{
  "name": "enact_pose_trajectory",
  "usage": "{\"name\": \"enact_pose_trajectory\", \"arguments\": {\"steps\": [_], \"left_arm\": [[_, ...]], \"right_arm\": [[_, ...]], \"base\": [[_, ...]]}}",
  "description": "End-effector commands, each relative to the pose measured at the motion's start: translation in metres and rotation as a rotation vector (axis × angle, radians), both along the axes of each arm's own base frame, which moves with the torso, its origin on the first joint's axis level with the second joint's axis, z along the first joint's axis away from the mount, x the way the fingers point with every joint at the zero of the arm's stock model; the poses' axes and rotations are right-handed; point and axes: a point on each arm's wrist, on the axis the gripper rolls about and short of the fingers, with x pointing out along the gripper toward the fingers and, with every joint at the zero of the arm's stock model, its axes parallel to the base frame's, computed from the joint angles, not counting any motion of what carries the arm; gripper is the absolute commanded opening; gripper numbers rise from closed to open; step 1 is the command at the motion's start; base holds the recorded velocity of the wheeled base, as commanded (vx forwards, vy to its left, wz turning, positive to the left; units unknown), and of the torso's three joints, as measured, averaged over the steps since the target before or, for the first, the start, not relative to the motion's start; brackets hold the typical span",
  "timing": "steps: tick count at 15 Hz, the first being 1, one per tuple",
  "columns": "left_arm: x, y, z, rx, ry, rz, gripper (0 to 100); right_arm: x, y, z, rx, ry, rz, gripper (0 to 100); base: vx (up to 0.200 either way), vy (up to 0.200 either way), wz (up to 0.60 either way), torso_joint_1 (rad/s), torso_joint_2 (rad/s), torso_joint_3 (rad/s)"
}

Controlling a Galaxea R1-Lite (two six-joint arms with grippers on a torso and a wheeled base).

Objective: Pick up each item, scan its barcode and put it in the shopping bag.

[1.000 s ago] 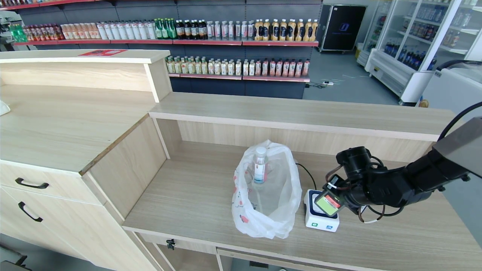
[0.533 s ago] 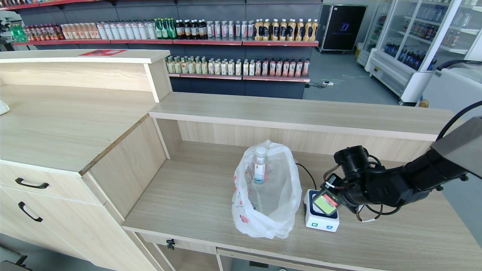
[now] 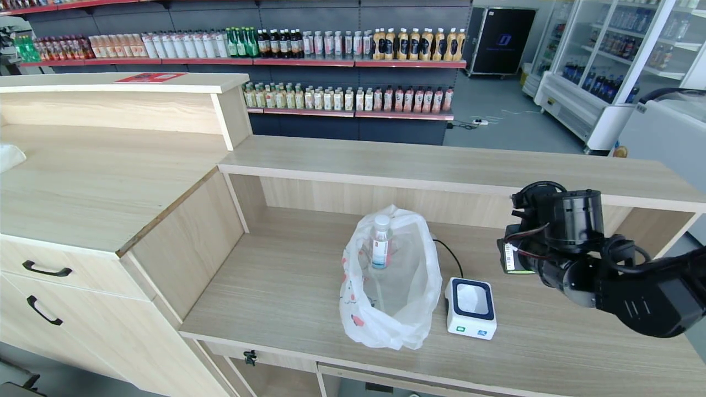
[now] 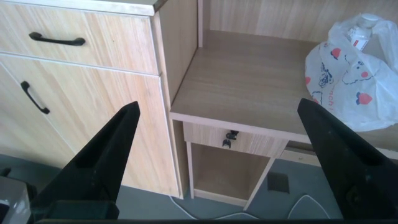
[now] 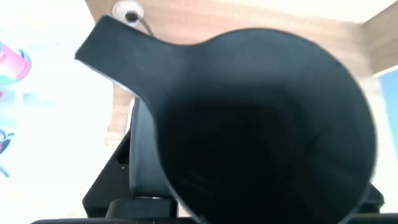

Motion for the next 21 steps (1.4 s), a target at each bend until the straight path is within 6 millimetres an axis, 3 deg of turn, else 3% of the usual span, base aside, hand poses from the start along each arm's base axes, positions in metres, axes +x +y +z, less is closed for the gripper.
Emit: {"name": "enact_pose_trajectory", "arguments": {"steps": [1,4,10,13,15,18,21], "left_arm": [[0.000,0.000,0.000,0.000,0.000,0.000,100],[0.000,0.000,0.000,0.000,0.000,0.000,100],[0.000,0.000,0.000,0.000,0.000,0.000,100],[0.000,0.000,0.000,0.000,0.000,0.000,100],[0.000,0.000,0.000,0.000,0.000,0.000,100],[0.000,0.000,0.000,0.000,0.000,0.000,100],[0.000,0.000,0.000,0.000,0.000,0.000,100]], "right_arm": [[-0.009,-0.001,0.014,0.005,-0.054,0.009,0],[-0.011,0.011,0.017,0.019,-0.076,0.048,0],[-0.020,0.023,0.021,0.020,-0.091,0.101,0],[-0.030,0.044,0.011,0.028,-0.067,0.184,0],[-0.027,0.051,0.004,0.062,-0.090,0.252,0],[-0.031,0.048,0.002,0.097,-0.124,0.242,0],[-0.043,0.040,-0.019,0.112,-0.157,0.241,0]], "base": [[0.000,0.000,0.00,0.000,0.00,0.000],[0.000,0.000,0.60,0.002,0.00,0.002],[0.000,0.000,0.00,0.000,0.00,0.000],[0.000,0.000,0.00,0.000,0.00,0.000],[0.000,0.000,0.00,0.000,0.00,0.000],[0.000,0.000,0.00,0.000,0.00,0.000],[0.000,0.000,0.00,0.000,0.00,0.000]]}}
